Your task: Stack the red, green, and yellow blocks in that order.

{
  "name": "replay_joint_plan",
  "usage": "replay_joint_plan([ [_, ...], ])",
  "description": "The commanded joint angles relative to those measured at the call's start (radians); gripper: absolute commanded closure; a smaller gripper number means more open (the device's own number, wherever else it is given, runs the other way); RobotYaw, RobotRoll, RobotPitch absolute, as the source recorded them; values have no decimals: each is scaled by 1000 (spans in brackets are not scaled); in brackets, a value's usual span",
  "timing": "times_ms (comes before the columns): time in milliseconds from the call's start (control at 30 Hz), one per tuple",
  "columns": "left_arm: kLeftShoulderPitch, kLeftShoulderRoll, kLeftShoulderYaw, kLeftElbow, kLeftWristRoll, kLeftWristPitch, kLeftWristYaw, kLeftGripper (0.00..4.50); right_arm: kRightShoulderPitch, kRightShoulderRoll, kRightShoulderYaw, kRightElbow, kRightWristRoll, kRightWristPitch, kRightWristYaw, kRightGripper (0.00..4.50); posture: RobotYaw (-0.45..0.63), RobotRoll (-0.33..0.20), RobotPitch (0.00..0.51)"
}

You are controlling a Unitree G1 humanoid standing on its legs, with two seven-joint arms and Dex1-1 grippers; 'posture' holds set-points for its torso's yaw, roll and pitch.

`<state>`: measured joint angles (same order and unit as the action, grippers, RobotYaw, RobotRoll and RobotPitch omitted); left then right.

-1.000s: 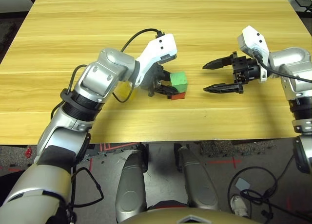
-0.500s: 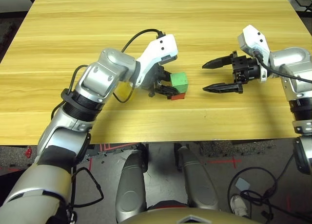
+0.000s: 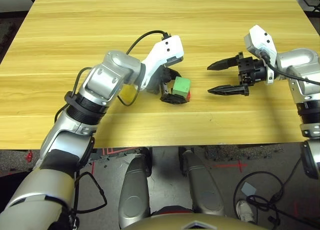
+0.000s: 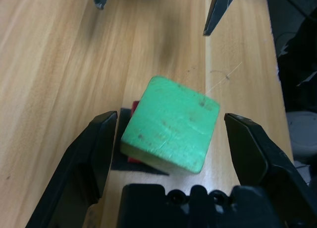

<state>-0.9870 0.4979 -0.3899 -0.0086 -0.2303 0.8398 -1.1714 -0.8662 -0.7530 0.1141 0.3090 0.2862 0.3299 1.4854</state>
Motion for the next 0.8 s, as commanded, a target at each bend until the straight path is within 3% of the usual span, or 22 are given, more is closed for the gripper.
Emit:
replay_joint_plan([
  [33,-11,0,21,-29,-27,11,2,11,3,-5,-8,-8,6,-4,3,0,-114,-63,314],
  [167,-2,58,72,-58,-65,3,-29,11,-5,-3,-7,-1,5,-7,5,0,-108,-70,307],
  [333,48,199,188,-125,-152,48,-75,11,-14,-8,-6,-4,6,-3,11,0,-108,-80,303],
  [500,129,308,333,-189,-148,133,70,11,-24,-11,-8,-2,9,-2,17,0,-83,-91,300],
  [633,256,294,470,-301,-166,247,243,11,-47,-2,-2,25,2,-15,21,0,-55,-98,296],
  [800,408,163,579,-541,-190,474,474,11,-109,17,18,104,-21,-67,47,0,-11,-107,289],
])
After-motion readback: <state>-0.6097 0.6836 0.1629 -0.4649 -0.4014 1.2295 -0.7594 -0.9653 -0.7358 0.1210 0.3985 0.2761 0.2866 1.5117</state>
